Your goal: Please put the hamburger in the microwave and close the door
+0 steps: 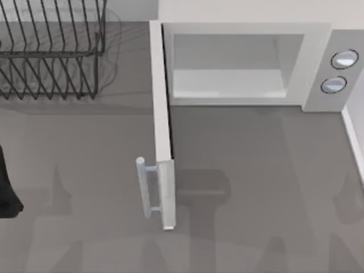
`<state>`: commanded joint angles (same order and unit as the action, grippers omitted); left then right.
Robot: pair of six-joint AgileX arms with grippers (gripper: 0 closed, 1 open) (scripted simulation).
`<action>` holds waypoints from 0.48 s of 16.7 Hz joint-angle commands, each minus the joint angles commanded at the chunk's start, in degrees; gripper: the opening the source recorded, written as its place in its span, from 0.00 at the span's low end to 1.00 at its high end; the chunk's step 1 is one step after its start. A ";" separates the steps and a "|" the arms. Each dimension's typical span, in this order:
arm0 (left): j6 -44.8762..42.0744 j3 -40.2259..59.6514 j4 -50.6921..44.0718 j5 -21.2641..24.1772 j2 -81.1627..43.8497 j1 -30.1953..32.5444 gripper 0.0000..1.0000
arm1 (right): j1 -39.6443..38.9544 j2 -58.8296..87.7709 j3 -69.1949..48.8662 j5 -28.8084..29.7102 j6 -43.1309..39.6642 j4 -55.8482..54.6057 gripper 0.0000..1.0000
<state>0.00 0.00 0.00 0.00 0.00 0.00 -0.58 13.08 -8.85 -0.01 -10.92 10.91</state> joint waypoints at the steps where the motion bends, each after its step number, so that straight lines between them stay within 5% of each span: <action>1: 0.00 0.00 0.00 0.00 0.00 0.00 1.00 | -0.13 4.31 -2.42 0.03 -3.09 3.11 1.00; 8: 0.00 0.00 0.00 0.00 0.00 0.00 1.00 | -1.28 40.54 -20.46 0.43 -27.13 27.63 1.00</action>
<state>0.00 0.00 0.00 0.00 0.00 0.00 -1.85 53.62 -29.32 0.41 -38.05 38.54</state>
